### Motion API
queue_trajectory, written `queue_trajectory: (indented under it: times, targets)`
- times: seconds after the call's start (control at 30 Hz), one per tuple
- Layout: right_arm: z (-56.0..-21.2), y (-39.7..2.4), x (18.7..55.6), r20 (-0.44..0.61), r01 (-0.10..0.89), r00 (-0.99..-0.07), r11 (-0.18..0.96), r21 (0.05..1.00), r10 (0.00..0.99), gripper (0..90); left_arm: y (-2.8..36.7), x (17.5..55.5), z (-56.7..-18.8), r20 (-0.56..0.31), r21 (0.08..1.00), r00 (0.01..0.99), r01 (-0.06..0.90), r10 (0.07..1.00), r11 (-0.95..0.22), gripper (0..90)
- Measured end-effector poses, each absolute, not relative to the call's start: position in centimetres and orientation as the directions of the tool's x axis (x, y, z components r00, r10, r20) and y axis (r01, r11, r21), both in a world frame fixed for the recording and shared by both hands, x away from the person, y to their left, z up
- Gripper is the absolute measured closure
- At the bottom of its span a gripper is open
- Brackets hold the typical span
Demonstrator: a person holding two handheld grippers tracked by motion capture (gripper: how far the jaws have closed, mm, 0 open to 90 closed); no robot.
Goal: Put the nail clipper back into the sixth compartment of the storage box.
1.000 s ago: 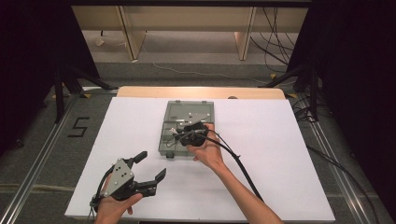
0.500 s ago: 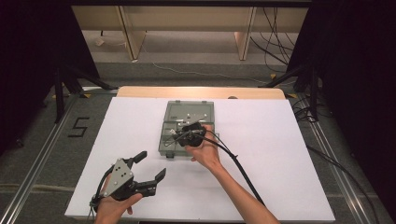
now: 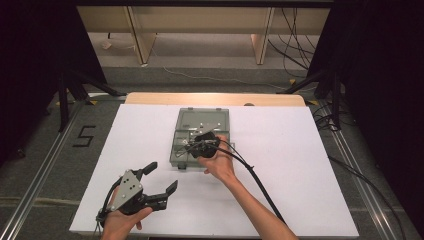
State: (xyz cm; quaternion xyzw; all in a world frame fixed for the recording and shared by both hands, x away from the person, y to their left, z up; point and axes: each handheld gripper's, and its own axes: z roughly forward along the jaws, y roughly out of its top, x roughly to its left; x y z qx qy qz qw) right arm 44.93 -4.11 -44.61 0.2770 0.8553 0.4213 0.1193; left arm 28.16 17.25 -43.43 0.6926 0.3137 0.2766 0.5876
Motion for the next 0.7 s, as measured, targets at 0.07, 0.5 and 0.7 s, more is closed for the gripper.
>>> queue_trajectory:
  times: [0.07, 0.5, 0.7]
  targets:
    - [-44.7, -4.1, 44.9, 0.034, 0.379, -0.818, 0.494, 0.782, 0.575, 76.8, 17.2, 28.2, -43.4, 0.015, 0.987, 0.650, 0.110, 0.760, -0.113, 15.8]
    - [-43.5, -4.6, 44.8, 0.020, 0.359, -0.805, 0.461, 0.812, 0.593, 49.7, 17.2, 28.1, -43.4, 0.015, 0.987, 0.650, 0.110, 0.760, -0.113, 15.7]
    - [-42.7, -5.3, 44.6, -0.001, 0.340, -0.809, 0.469, 0.815, 0.588, 44.4, 17.2, 28.3, -43.5, 0.021, 0.989, 0.655, 0.098, 0.755, -0.112, 15.7]
